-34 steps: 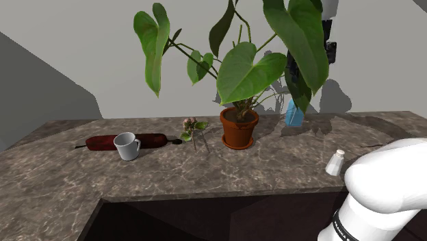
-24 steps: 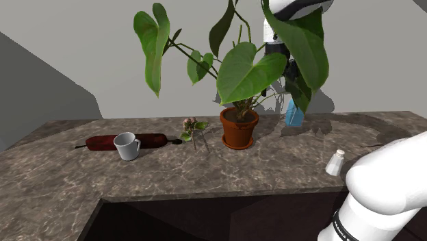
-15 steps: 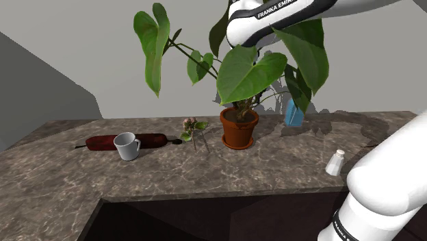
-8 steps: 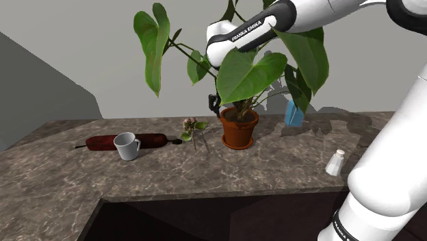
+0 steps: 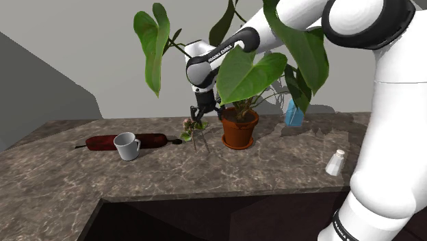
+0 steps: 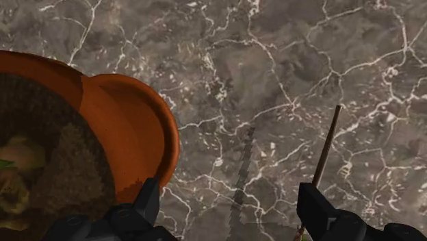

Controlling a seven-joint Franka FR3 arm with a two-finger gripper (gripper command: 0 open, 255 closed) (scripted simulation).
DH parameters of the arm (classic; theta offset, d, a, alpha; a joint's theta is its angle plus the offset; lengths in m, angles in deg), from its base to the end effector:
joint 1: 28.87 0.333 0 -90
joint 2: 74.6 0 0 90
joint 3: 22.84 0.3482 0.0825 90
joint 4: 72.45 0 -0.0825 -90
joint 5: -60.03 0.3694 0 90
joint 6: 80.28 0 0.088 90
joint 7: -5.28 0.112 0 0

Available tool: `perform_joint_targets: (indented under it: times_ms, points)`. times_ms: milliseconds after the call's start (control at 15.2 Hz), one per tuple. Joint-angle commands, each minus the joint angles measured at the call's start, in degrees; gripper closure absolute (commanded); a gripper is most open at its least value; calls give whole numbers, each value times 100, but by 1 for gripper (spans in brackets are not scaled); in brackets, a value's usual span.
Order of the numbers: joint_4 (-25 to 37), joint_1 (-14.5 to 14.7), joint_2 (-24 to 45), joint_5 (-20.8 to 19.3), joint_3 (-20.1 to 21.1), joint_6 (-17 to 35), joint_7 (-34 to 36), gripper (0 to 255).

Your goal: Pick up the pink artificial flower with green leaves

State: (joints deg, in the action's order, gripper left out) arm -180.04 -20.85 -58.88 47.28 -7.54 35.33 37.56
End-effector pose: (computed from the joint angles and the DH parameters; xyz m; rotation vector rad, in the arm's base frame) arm 0.5606 0.2154 0.3948 2.9750 -0.0785 -0.0746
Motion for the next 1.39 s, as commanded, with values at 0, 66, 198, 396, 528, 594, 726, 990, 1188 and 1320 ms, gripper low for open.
perform_joint_targets:
  times_ms: [0, 66, 198, 396, 528, 594, 726, 990, 1188, 1320]
  points:
    - [406, 123, 469, -172, -4, 22, 141, 0]
    - [622, 188, 697, -249, -16, 14, 195, 0]
    - [1085, 326, 1159, -393, -46, -21, 285, 0]
    - [1867, 549, 1874, -578, -106, -130, 375, 0]
    - [2257, 655, 2206, -646, -140, -201, 395, 0]
    - [2240, 659, 2244, -658, -148, -148, 408, 0]
    - [2210, 665, 2322, -683, -164, -43, 435, 0]
    - [2165, 683, 2515, -742, -202, 187, 496, 0]
    - [2162, 682, 2512, -742, -201, 188, 496, 255]
    - [2152, 681, 2507, -742, -201, 193, 497, 255]
